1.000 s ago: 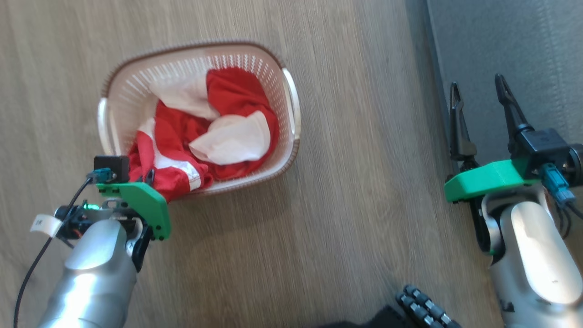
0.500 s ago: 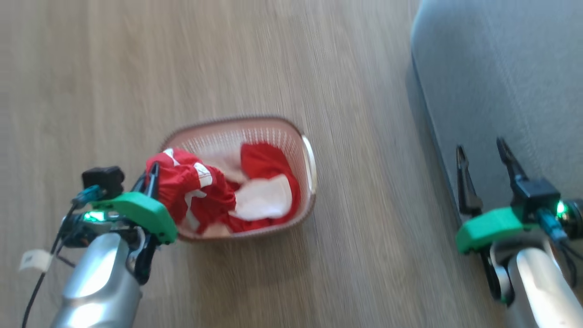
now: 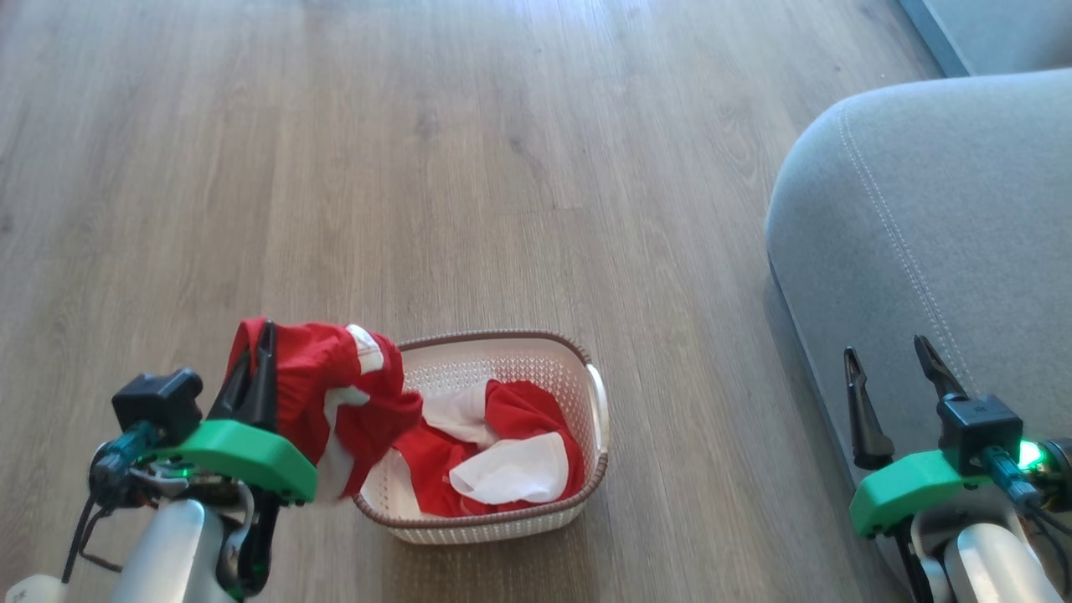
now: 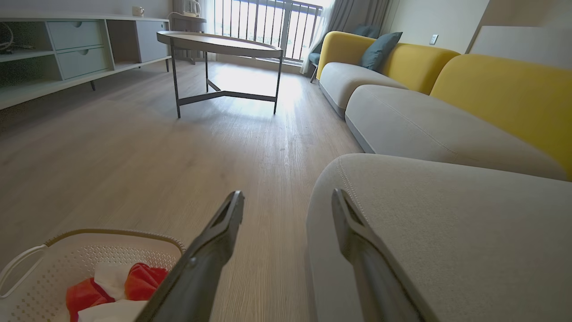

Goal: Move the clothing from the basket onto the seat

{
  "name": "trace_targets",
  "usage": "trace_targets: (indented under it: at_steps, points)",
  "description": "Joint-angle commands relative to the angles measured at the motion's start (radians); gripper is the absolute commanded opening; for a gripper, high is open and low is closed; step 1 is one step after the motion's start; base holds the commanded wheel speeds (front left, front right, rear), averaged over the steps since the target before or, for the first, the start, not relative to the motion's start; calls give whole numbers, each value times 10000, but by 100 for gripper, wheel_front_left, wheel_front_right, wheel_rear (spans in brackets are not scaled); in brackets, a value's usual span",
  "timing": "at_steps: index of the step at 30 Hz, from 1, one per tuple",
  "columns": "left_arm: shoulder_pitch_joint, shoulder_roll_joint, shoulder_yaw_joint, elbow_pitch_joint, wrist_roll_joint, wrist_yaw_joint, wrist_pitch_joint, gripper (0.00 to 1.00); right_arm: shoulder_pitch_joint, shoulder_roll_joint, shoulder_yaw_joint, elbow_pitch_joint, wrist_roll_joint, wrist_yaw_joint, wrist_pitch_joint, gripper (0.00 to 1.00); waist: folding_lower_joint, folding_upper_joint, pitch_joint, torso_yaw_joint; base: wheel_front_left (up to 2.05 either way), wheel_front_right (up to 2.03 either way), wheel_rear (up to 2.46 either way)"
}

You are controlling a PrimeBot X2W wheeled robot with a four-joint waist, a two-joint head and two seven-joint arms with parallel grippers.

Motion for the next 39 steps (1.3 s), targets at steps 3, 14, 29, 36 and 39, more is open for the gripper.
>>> trace_targets:
  at_steps: [3,14,29,36,39]
  points:
    - [-253,425,344,-860,47,120,159,0,-181,-212,227,-295,44,69,-122,100,1,-1,-147,92,0,0,0]
    - [68,528,257,-1309,-14,263,405,0,-145,-377,317,-274,62,69,-122,100,1,-1,-164,187,0,0,0]
    - [109,587,42,-1578,-72,294,631,0,-499,-560,1133,-251,229,69,-122,100,1,-1,-219,217,0,0,0]
    - [0,483,-426,-1958,-47,117,970,0,-1386,-752,3375,-183,961,69,-122,100,1,-1,-239,243,0,0,0]
    - [-32,325,-845,-2181,24,-13,1140,0,-1939,-799,4657,-115,1364,69,-122,100,1,-1,-249,271,0,0,0]
